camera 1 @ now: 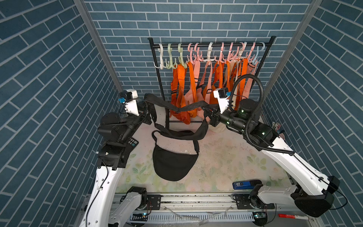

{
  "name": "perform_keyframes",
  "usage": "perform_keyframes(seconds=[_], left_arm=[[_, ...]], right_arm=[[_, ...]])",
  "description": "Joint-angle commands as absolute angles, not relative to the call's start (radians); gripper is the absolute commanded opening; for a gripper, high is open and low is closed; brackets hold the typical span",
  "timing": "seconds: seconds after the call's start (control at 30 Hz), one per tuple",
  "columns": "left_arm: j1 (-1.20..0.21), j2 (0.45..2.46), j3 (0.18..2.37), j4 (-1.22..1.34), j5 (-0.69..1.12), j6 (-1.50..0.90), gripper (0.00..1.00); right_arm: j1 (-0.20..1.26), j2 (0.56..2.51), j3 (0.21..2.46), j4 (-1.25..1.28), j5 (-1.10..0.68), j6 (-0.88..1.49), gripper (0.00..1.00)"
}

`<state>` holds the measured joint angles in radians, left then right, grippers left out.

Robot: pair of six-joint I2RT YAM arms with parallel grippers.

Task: Take the bag off the hook
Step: Place the bag inside the bag.

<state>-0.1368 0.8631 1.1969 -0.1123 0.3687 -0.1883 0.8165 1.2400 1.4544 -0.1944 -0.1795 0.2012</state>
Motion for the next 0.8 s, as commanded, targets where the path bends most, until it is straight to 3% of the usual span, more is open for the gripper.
perform_keyframes(seconds=[0.0,0.33,0.77], left_arm=[[-0.133,0.808,1.179,-0.171,0.348,-0.156,0.0],[-0.134,0.643,1.116,-0.296,0.297,-0.125,0.0],[-0.133,0.391,1.023,-0.48,0.274,-0.1,0.0]], right_arm=[[0.85,1.196,1.423,-0.223,-0.121,0.175,0.0],[1.007,1.157,1.366,-0.256,0.013,0.158,0.0],[1.327,1.166,1.296,-0.192,0.374,0.037,0.0]])
